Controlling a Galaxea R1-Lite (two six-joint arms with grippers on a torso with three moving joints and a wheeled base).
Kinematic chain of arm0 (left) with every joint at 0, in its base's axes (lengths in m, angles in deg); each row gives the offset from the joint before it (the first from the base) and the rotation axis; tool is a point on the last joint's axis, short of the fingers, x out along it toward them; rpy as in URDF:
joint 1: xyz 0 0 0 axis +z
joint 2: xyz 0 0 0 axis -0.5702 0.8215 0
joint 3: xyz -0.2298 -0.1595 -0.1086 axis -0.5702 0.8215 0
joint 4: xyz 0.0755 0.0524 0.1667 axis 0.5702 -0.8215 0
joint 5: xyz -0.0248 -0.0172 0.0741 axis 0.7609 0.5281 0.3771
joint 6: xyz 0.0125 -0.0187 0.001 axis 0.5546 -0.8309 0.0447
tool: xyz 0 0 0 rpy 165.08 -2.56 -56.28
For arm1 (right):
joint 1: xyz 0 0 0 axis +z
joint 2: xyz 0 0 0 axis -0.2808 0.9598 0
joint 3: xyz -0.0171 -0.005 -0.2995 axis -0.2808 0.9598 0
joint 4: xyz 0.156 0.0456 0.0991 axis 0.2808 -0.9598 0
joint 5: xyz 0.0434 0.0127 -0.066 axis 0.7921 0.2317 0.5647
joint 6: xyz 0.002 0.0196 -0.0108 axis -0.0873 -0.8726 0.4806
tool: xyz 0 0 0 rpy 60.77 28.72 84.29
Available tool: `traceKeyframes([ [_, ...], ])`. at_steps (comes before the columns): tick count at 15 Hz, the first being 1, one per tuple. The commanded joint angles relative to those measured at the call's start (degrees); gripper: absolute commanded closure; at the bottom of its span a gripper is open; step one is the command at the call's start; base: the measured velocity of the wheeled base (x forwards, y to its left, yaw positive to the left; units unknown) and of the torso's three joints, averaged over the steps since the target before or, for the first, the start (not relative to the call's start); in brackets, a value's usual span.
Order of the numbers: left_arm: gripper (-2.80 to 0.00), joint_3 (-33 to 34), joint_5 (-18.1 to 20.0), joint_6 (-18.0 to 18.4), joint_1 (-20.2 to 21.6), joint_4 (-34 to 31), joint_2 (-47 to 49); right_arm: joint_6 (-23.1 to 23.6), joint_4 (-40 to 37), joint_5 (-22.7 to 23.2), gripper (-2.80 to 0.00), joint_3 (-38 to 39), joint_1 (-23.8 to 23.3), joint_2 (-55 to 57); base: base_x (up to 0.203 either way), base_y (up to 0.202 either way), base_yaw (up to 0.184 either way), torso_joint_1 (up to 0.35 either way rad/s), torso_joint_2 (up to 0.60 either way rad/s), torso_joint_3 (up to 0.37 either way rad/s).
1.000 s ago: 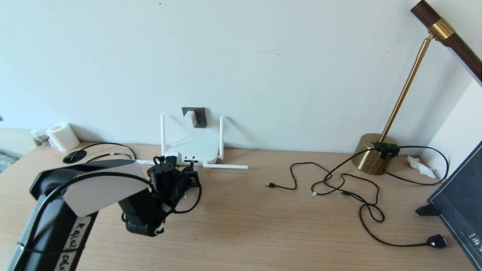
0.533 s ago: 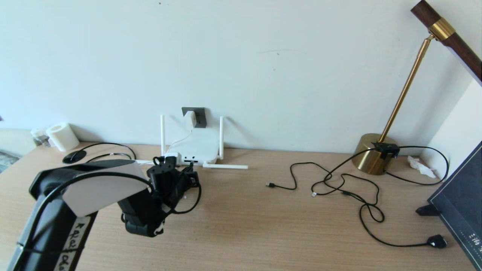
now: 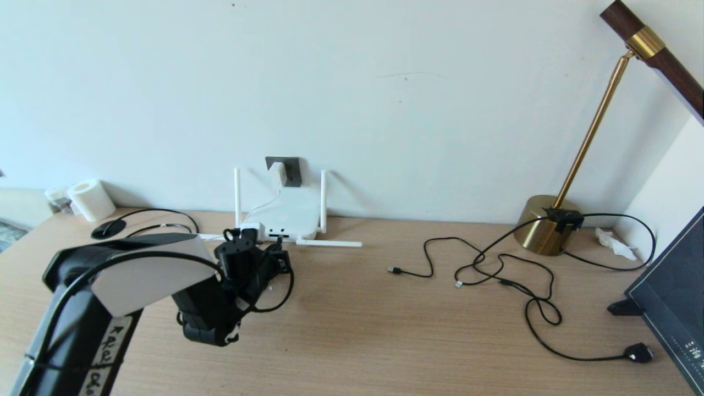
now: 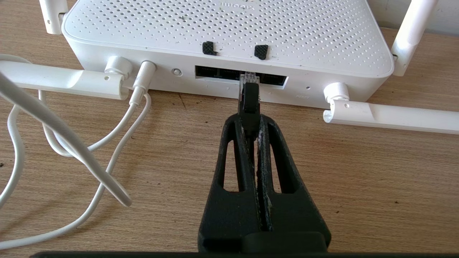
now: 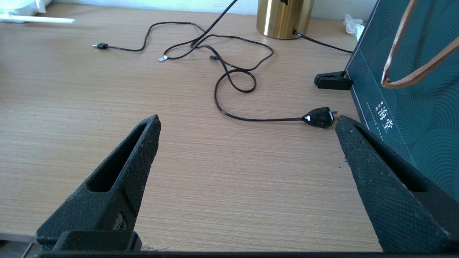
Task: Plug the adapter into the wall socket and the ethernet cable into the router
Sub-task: Plug cable into router interface
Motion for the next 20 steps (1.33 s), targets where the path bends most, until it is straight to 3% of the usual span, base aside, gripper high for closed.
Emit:
traceKeyframes([
  [1,0.0,-0.01,-0.07,-0.04,0.0,0.44,0.16,-0.01,-0.03,0.01,-2.8,0.01,0.02,0.09,0.0,0.0,0.0,0.0,0.0,0.0],
  [20,0.0,-0.28,-0.16,-0.04,-0.53,0.44,0.42,-0.01,-0.03,0.01,-2.8,0.01,0.02,0.09,0.0,0.0,0.0,0.0,0.0,0.0],
])
